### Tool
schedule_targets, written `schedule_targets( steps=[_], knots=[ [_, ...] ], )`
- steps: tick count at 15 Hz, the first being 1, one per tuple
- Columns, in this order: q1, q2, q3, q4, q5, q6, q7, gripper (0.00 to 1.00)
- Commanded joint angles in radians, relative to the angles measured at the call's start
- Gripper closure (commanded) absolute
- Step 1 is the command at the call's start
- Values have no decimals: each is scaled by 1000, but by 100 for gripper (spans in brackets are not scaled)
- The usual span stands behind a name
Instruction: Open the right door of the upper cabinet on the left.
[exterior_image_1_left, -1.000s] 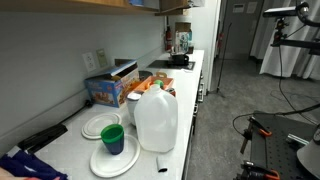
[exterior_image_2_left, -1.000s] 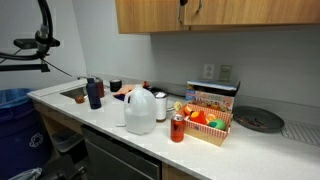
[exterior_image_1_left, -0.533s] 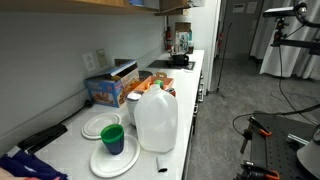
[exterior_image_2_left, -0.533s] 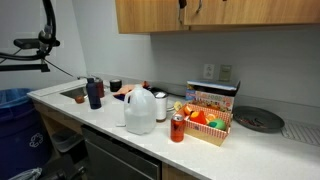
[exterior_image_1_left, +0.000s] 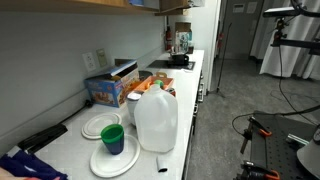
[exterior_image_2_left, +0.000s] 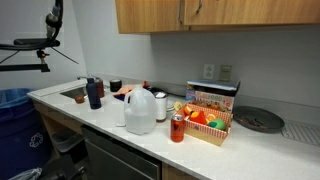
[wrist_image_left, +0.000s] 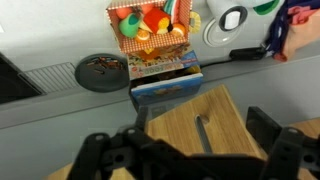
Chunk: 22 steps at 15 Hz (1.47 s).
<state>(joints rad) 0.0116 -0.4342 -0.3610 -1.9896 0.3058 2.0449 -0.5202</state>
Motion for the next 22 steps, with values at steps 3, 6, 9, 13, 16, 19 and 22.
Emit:
schedule_targets(
  steps=[3, 6, 9, 13, 16, 19, 22],
  knots=[
    [23, 148, -90, 208, 216, -237, -153, 0],
    [-10, 208, -108, 289, 266, -347, -267, 0],
    [-44, 251, -103, 335, 295, -401, -387, 0],
    [-84, 292, -63, 365, 328, -363, -472, 0],
    [-101, 301, -24, 366, 328, -289, -507, 0],
    [-106, 300, 4, 364, 330, -258, -527, 0],
    [-112, 297, 15, 371, 334, -265, -546, 34]
  ],
)
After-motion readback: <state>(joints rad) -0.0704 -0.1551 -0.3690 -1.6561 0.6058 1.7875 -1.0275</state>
